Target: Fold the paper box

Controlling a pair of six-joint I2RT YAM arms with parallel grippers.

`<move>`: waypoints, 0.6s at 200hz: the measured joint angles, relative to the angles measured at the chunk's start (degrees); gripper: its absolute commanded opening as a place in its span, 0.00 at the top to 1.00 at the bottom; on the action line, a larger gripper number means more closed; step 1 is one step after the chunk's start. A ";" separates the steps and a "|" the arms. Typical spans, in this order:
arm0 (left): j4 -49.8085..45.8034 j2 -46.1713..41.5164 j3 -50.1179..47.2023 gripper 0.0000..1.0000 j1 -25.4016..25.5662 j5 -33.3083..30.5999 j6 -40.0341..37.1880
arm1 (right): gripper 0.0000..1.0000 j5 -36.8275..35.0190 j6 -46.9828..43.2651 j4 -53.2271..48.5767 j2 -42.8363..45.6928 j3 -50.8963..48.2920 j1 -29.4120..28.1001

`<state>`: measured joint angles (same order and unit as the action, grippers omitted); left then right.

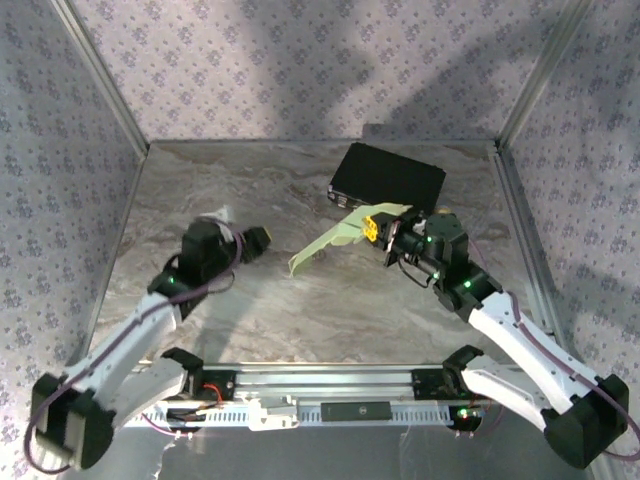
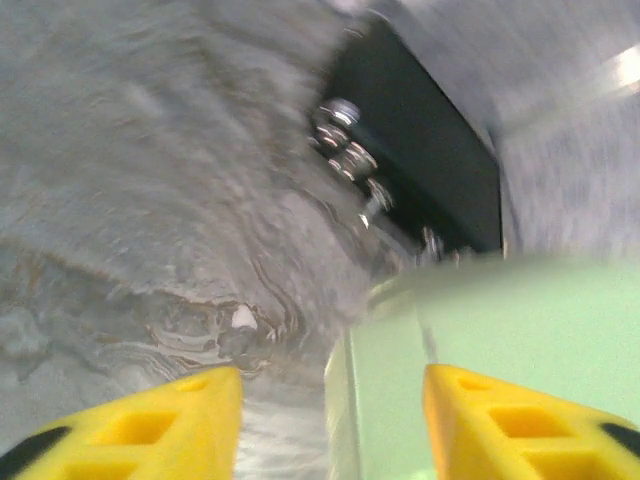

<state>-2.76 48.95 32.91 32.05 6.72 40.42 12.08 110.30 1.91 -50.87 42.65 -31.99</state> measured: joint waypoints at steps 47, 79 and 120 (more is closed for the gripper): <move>14.69 -9.14 -13.99 0.15 23.15 -16.26 -28.81 | 1.00 0.22 0.24 -1.95 0.09 0.90 1.01; 20.33 -9.14 -16.46 0.00 23.98 -20.85 -41.31 | 1.00 0.39 0.26 -4.00 0.09 2.25 1.16; 25.86 -0.61 -13.90 0.06 24.33 -22.73 -50.42 | 1.00 0.39 0.26 -4.72 0.09 2.99 1.27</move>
<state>23.09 48.34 19.00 56.38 -16.01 -10.00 12.47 110.56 -2.81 -50.78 45.65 -30.72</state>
